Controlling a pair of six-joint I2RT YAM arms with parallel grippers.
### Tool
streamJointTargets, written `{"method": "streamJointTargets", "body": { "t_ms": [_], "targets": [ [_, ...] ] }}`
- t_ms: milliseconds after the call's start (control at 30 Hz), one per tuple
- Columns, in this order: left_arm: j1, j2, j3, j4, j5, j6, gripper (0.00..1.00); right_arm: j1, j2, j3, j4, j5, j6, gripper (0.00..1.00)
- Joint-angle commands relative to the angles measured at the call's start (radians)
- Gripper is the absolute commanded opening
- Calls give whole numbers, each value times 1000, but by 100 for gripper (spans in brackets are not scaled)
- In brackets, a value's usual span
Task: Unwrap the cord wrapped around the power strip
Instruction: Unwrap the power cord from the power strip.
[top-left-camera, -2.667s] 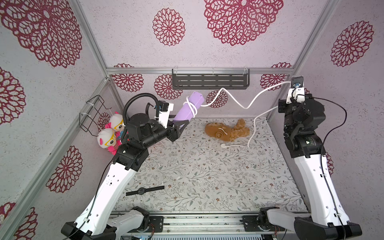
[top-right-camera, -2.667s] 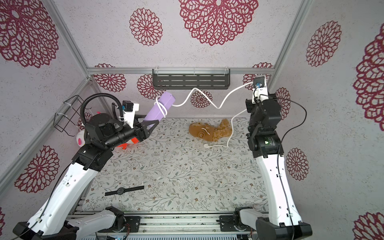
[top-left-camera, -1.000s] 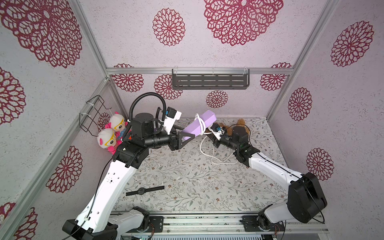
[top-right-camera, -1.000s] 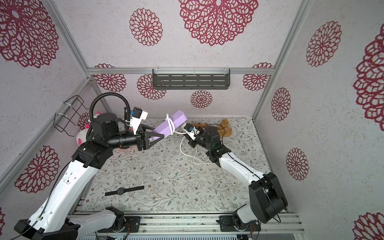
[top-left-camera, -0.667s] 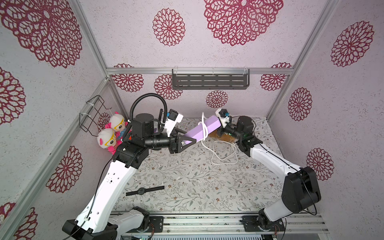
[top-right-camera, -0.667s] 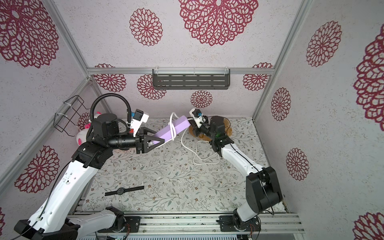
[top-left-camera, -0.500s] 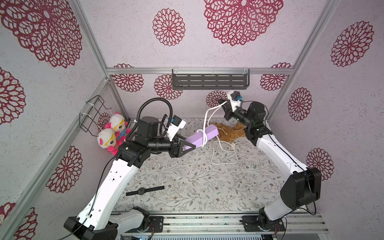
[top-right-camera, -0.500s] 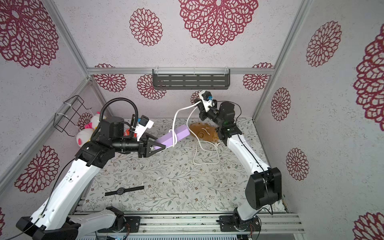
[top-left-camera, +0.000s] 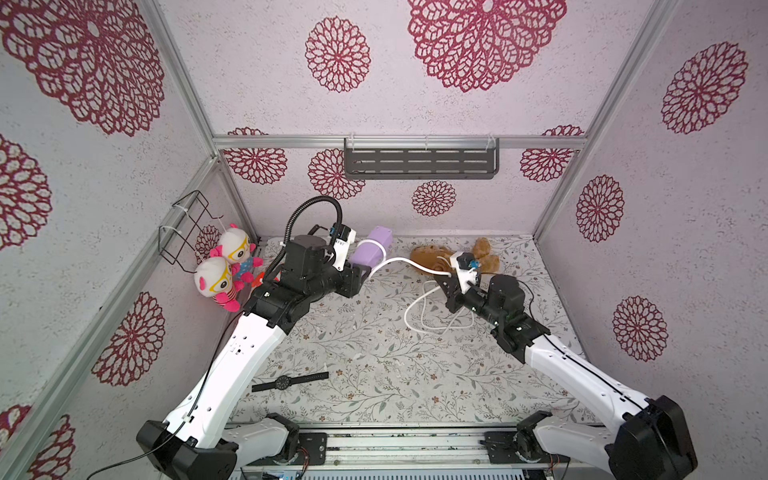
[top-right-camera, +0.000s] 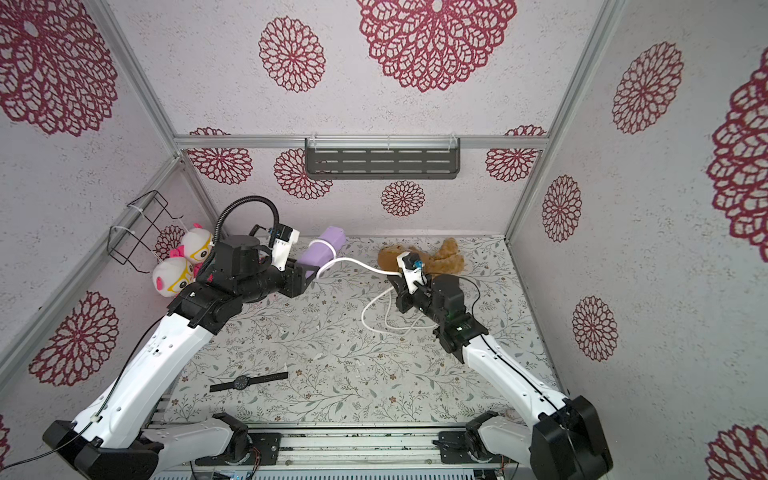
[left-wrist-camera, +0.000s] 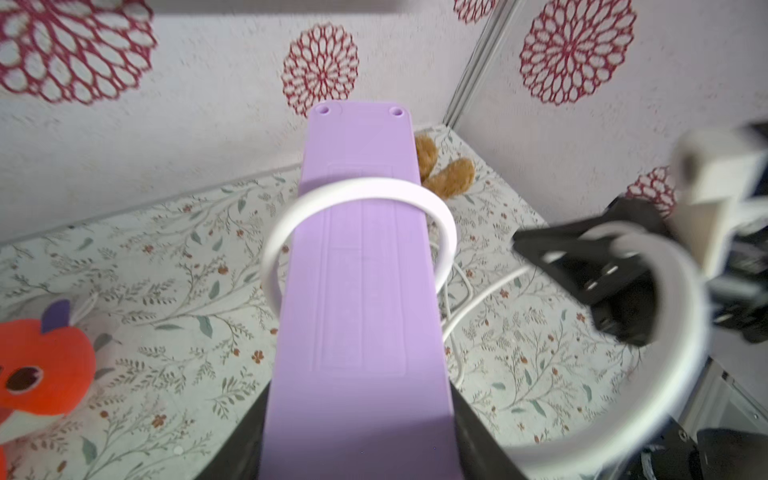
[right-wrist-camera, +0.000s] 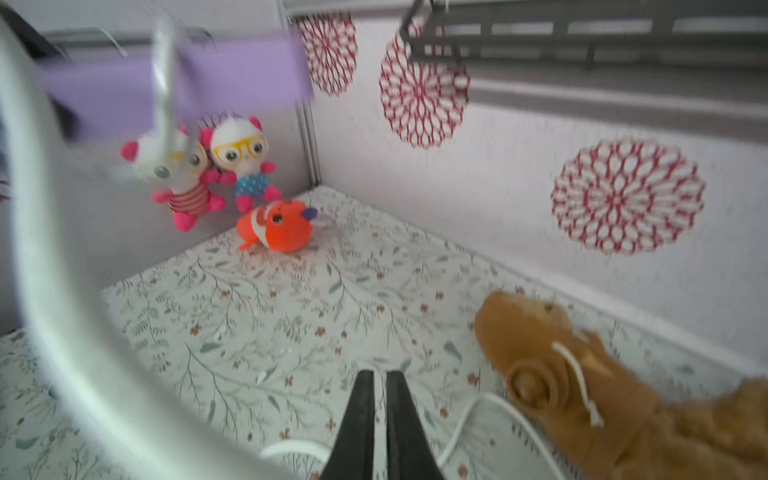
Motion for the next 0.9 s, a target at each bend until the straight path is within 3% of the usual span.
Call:
{"method": "streamJointTargets", "body": {
  "t_ms": [0,267,533,733,867],
  "targets": [
    [0,-46,66,203,17,-79,0,-6,67,36,-56,111,79,0],
    [-9,-91,63,337,480,-192,0,-69,401,426,-260,106,124,0],
    [-12,-106,-45,64,758,-32,0,-132,557,889,-355,46,133,0],
    [-2,-67,-174,-19,714,36,0,-198,568,1117,-408,-12,117,0],
    [31,-30,-180,-40,534,47,0,-203,433,1043,-420,21,62,0]
  ]
}}
